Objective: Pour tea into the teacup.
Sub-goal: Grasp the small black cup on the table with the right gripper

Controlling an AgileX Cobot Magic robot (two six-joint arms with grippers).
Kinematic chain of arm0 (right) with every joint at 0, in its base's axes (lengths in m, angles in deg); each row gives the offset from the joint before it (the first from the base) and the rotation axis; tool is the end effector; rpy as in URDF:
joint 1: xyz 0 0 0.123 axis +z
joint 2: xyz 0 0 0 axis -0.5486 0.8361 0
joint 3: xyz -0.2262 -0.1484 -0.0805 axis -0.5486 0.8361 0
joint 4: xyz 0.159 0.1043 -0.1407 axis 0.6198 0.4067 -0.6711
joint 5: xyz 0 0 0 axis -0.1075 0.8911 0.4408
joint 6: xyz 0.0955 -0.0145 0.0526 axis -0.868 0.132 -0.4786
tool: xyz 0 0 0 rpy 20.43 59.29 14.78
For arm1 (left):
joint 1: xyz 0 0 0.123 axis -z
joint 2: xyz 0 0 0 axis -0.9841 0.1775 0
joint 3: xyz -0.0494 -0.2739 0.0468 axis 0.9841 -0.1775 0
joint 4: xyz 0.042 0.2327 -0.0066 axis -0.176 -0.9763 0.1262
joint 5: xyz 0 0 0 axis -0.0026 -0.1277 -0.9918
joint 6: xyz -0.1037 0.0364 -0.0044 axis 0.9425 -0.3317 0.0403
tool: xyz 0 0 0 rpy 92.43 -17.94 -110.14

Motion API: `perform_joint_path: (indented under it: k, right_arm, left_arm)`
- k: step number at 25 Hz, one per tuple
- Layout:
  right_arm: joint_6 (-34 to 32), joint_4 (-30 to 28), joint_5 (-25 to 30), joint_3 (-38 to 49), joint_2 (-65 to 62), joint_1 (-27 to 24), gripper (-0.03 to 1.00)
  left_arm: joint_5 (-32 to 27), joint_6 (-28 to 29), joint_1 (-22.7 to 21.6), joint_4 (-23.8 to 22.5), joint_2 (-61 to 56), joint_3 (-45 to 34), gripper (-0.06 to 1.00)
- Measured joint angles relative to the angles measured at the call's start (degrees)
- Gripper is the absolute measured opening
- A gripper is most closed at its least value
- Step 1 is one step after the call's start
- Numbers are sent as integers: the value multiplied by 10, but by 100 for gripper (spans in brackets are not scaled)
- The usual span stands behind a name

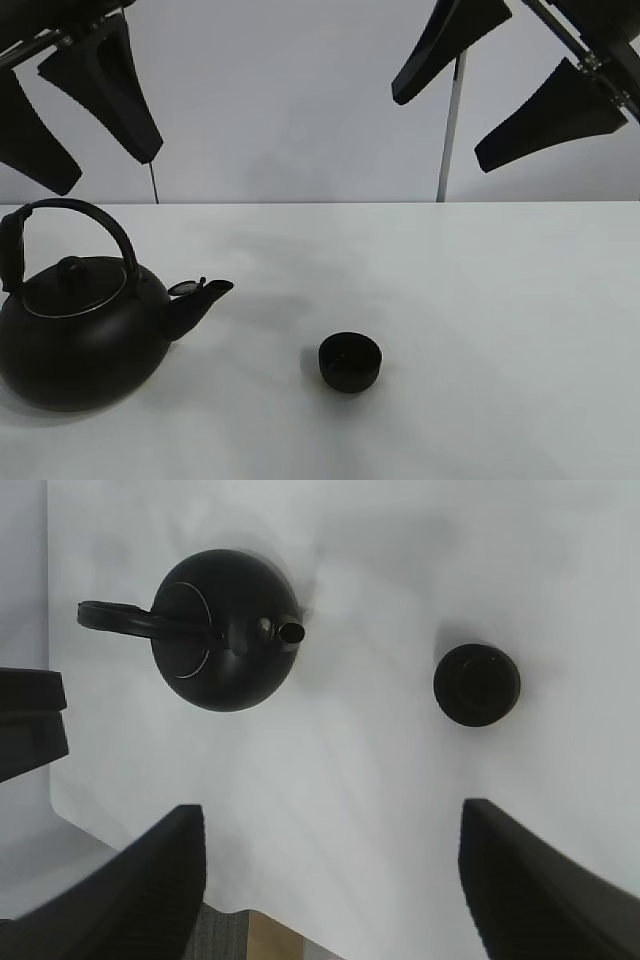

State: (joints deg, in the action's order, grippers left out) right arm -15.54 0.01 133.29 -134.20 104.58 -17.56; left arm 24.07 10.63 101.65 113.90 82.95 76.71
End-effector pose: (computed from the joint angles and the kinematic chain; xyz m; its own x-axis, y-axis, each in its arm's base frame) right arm 0.2505 0.1245 0.2936 -0.9409 0.0674 -0.3320 -0.1410 0.8132 0.5646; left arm 0.2510 -0.1427 0.2777 -0.9464 0.1344 -0.2936 0.2517 0.8767 -0.4100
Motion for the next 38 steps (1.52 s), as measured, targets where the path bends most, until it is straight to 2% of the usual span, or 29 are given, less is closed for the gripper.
perform_joint_path:
  k: [7,15,20,23,28,34,38]
  right_arm:
    - [6,-15,0,0,0,0,49]
    - [77,-73,32,0,0,5,51]
    - [101,-101,27,0,0,55,61]
    - [102,-128,31,0,6,81,63]
    - [68,-176,23,-2,48,112,63]
    - [-12,-255,-14,-3,124,146,63]
    - [-41,-263,-45,-4,171,152,63]
  left_arm:
    - [0,0,0,0,0,0,48]
    - [0,0,0,0,0,0,48]
    - [0,0,0,0,0,0,48]
    - [0,0,0,0,0,0,48]
    - [0,0,0,0,0,0,48]
    - [0,0,0,0,0,0,48]
    - [0,0,0,0,0,0,48]
